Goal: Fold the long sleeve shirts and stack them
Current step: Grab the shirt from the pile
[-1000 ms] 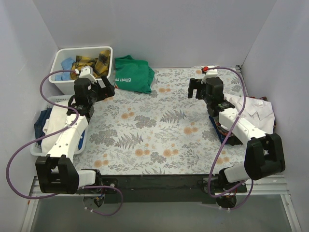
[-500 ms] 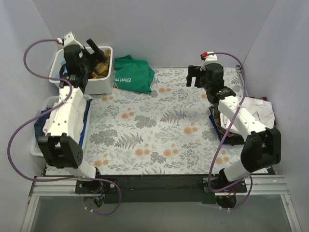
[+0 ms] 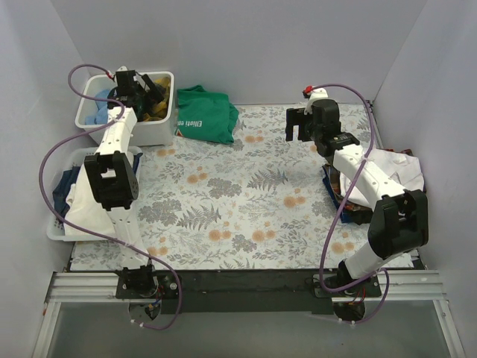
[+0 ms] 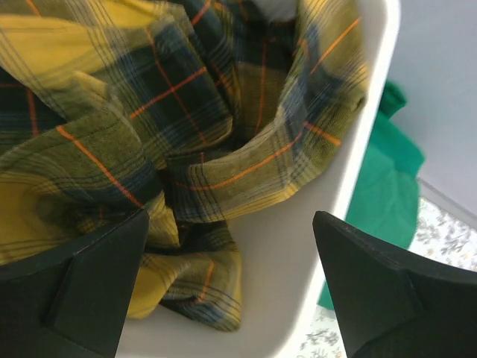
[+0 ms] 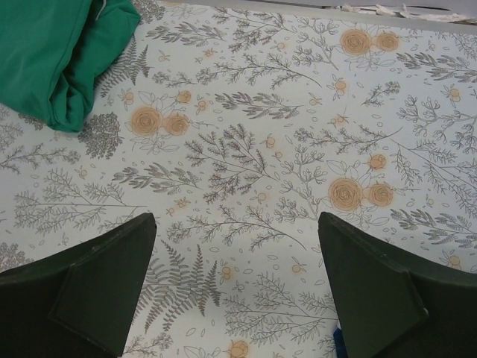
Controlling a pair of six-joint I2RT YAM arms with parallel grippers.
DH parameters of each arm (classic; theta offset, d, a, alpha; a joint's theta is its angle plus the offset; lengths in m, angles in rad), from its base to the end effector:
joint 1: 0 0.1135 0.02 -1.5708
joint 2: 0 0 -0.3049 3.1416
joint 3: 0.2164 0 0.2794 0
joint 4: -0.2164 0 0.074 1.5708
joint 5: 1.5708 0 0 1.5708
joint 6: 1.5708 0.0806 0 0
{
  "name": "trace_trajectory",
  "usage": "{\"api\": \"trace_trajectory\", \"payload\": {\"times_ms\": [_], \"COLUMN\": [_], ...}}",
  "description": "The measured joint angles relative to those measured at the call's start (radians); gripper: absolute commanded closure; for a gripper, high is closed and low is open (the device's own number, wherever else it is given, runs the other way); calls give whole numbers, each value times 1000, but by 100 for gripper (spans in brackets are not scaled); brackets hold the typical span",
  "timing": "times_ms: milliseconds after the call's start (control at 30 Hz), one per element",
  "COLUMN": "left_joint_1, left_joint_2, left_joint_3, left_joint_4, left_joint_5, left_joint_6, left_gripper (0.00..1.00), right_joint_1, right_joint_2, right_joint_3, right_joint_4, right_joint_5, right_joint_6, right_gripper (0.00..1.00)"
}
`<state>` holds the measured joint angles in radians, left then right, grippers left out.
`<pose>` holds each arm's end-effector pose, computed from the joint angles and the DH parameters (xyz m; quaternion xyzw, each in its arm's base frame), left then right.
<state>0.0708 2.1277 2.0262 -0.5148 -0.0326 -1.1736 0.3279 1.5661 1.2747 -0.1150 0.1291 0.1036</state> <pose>0.5832 0.0440 0.3150 -0.5237 0.7173 -0.2283 0.3988 0.4186 0.1314 0.3366 -0.0580 0.8322 0.0648 0.5475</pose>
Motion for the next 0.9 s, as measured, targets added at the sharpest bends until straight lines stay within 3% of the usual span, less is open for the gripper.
{"api": "trace_trajectory", "payload": {"times_ms": [333, 567, 667, 700, 733, 833, 900], "left_joint_1": [-1, -1, -1, -1, -1, -1, -1], "left_joint_2": [99, 176, 209, 216, 220, 223, 223], "left_joint_3": [66, 123, 142, 144, 147, 156, 174], "left_joint_4": [72, 98, 105, 105, 105, 104, 104], "left_joint_5": [12, 11, 17, 18, 20, 27, 39], "left_joint_6": [77, 96, 99, 96, 96, 90, 84], "left_gripper": [10, 37, 58, 73, 81, 100, 100], "right_joint_1": [0, 0, 0, 0, 0, 0, 0], "right_joint_2": [30, 92, 113, 117, 122, 131, 132], "right_joint_3": [-2, 6, 34, 43, 52, 76, 86], "right_joint_4": [-24, -81, -98, -100, -101, -104, -106], "right_joint_5": [-33, -29, -27, -27, -27, -27, -27], "right_joint_6": [20, 21, 21, 21, 21, 22, 22], "right_gripper": [5, 5, 6, 7, 7, 7, 7]}}
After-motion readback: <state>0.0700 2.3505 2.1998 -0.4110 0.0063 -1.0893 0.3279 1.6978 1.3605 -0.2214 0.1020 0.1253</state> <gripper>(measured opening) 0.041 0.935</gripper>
